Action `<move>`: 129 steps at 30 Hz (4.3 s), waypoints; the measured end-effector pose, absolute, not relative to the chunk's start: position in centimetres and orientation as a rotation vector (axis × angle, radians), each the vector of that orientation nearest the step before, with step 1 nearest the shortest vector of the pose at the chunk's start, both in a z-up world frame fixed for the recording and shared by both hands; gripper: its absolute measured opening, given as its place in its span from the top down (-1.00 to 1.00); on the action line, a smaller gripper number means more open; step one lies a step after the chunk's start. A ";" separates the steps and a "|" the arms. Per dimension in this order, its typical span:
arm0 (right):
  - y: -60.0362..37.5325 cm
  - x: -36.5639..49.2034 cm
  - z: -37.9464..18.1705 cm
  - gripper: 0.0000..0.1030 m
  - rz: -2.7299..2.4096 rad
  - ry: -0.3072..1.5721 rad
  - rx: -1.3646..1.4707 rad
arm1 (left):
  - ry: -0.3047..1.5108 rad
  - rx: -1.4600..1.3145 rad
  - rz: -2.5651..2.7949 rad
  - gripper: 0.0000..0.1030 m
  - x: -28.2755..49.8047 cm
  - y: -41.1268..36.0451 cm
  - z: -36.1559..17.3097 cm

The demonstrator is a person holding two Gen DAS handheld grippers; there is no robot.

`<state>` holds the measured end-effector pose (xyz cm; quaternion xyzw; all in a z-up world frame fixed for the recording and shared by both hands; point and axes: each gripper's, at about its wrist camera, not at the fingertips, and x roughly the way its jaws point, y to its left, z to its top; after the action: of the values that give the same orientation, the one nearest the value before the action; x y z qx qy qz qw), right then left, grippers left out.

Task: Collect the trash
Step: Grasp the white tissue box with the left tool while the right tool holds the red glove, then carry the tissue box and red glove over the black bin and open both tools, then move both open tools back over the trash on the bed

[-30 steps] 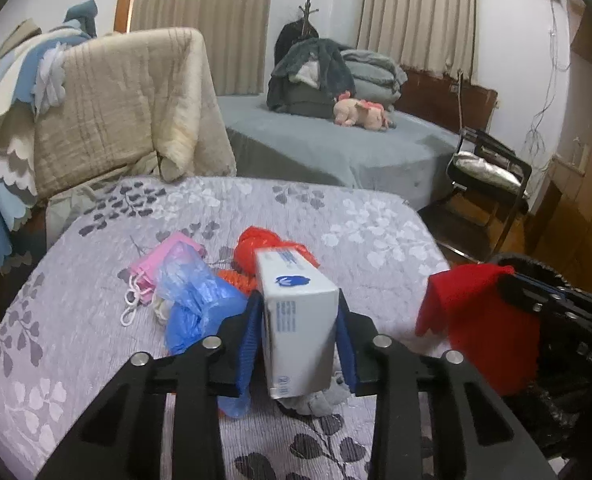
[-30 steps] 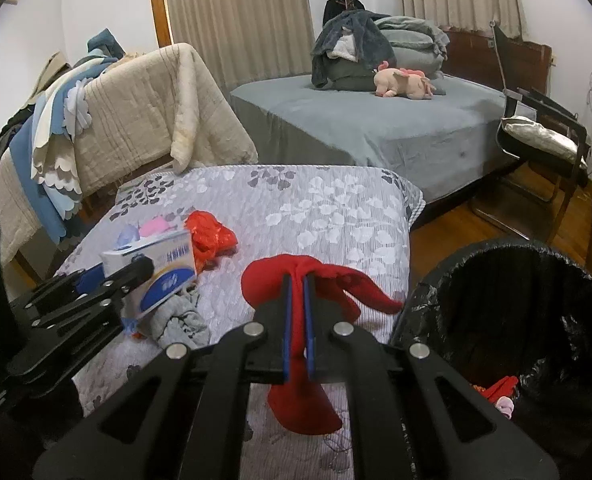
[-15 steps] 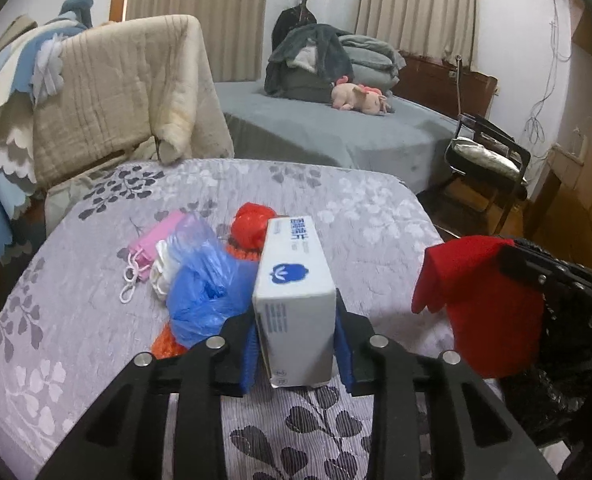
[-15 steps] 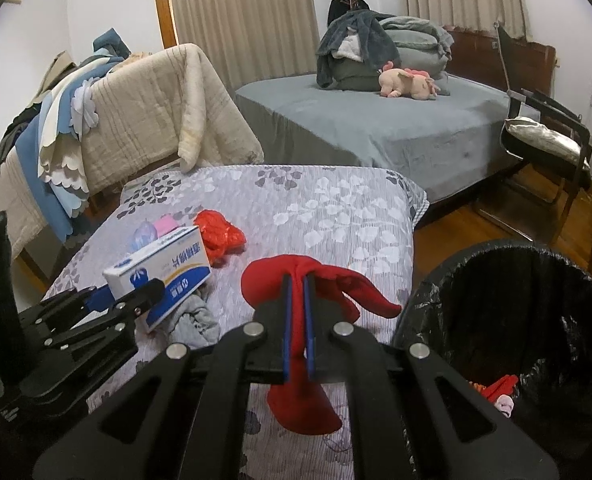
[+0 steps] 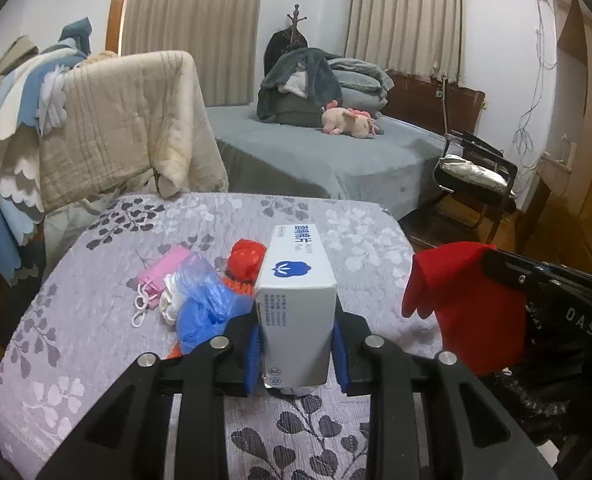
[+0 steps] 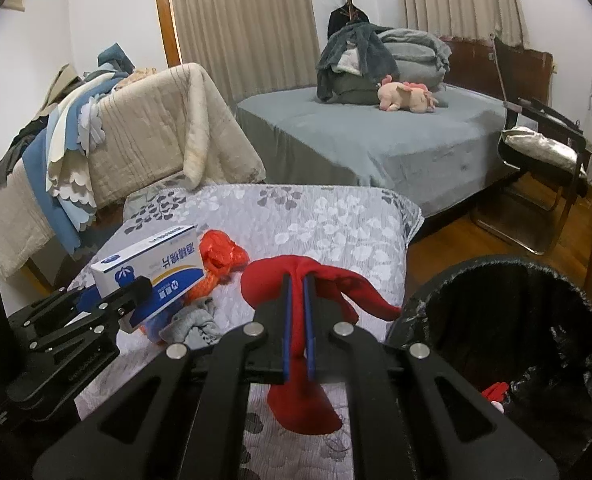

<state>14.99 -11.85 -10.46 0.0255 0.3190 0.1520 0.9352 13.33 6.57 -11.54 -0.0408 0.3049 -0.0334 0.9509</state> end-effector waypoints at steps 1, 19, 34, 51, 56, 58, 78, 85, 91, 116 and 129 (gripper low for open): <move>-11.9 14.9 -10.2 0.91 0.308 0.650 0.051 | 0.618 -0.080 -0.067 0.44 13.2 6.5 -11.3; -15.9 11.4 -5.3 0.91 0.269 0.564 0.062 | 0.588 -0.058 -0.130 0.44 10.6 3.0 -7.5; -21.6 8.9 -4.3 0.91 0.157 0.527 0.077 | 0.558 -0.032 -0.231 0.44 9.8 -1.9 -5.5; -28.4 7.5 -5.7 0.91 0.009 0.536 0.106 | 0.549 0.015 -0.379 0.44 10.2 -9.1 -6.1; -30.3 7.5 -6.8 0.91 -0.033 0.555 0.113 | 0.572 0.026 -0.412 0.44 11.2 -10.9 -7.1; -31.1 7.5 -7.3 0.91 -0.050 0.567 0.119 | 0.576 0.031 -0.424 0.44 11.5 -11.5 -7.5; -35.4 9.4 -12.7 0.82 -0.116 0.669 0.135 | 0.677 0.059 -0.567 0.40 15.5 -18.7 -11.7; -36.1 8.9 -13.5 -0.05 -0.140 0.692 0.161 | 0.670 0.013 -0.581 -0.23 15.7 -17.3 -11.4; -35.5 7.3 -12.2 -0.81 -0.148 0.606 0.173 | 0.626 0.011 -0.503 -0.74 14.9 -14.3 -10.1; -21.4 11.3 -9.6 -0.90 0.099 0.552 0.105 | 0.575 -0.031 -0.128 -0.88 11.1 3.9 -9.3; -10.9 15.6 -12.9 -0.90 0.206 0.600 0.096 | 0.596 -0.045 0.073 -0.88 11.3 13.5 -11.8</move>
<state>15.62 -10.85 -12.91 0.0473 0.2950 0.1013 0.9489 11.29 13.48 -11.83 -0.0223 0.2937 0.0360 0.9550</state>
